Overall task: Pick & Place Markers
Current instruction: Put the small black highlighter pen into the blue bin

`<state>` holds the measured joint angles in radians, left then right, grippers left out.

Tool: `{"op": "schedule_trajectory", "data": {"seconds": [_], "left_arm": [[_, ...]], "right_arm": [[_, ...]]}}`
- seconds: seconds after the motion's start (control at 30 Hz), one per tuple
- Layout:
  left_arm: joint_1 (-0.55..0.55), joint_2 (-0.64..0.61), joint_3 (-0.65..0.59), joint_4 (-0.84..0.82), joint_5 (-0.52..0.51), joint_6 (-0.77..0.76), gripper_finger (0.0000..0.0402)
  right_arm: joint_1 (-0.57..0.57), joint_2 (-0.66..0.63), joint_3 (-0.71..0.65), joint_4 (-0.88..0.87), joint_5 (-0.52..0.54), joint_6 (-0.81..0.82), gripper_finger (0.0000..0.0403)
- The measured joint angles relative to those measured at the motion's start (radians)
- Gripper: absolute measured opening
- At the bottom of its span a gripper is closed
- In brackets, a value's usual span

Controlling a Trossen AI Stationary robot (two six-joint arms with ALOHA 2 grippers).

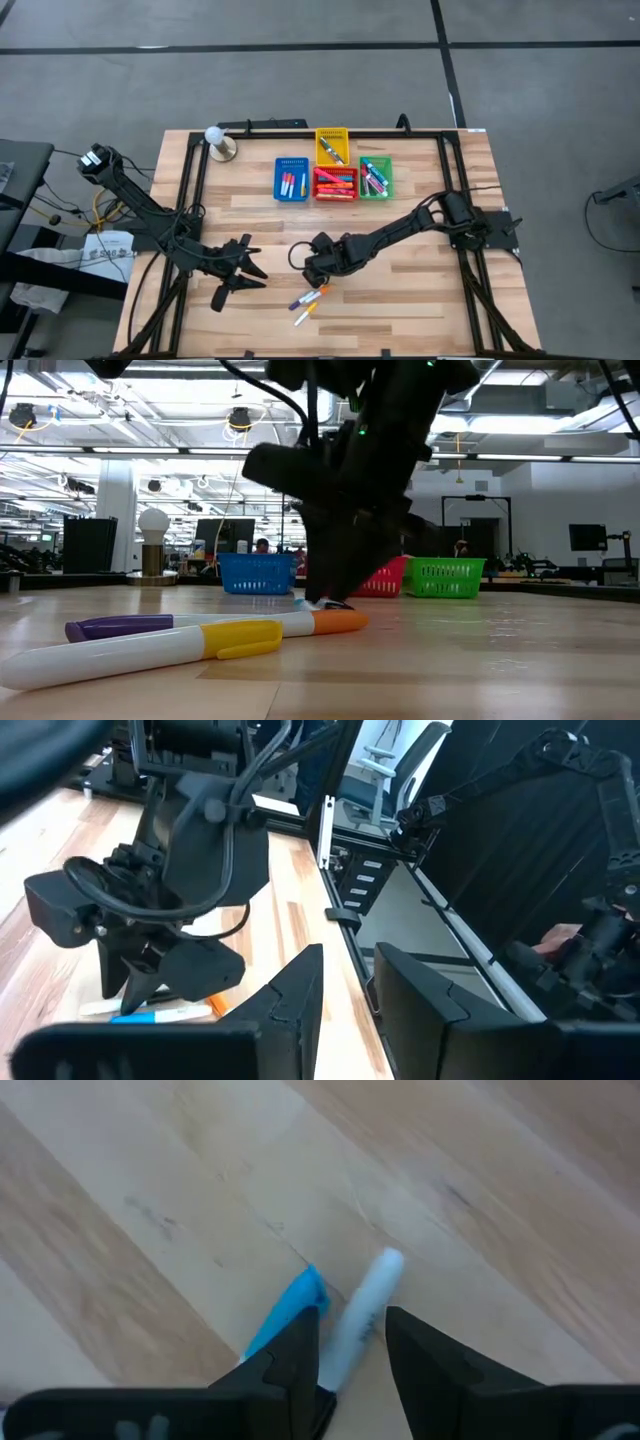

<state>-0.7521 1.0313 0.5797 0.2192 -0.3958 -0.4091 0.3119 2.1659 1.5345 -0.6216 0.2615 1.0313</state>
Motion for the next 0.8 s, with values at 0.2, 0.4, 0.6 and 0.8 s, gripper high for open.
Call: {"op": "schedule_trajectory", "data": {"seconds": [0.2, 0.4, 0.6, 0.8], "left_arm": [[0.0, 0.0, 0.0, 0.008, 0.0, 0.0, 0.0092], [0.0, 0.0, 0.0, 0.009, 0.0, 0.0, 0.0092], [0.0, 0.0, 0.0, 0.01, 0.0, 0.0, 0.0092], [0.0, 0.0, 0.0, 0.01, 0.0, 0.0, 0.0092]], "right_arm": [[-0.006, 0.016, 0.0, -0.006, -0.003, -0.002, 0.0108], [-0.006, 0.055, 0.007, -0.022, -0.037, -0.011, 0.0108], [0.014, 0.064, 0.007, -0.031, -0.011, -0.004, 0.01], [0.026, 0.062, 0.003, -0.034, 0.015, 0.016, 0.0045]]}}
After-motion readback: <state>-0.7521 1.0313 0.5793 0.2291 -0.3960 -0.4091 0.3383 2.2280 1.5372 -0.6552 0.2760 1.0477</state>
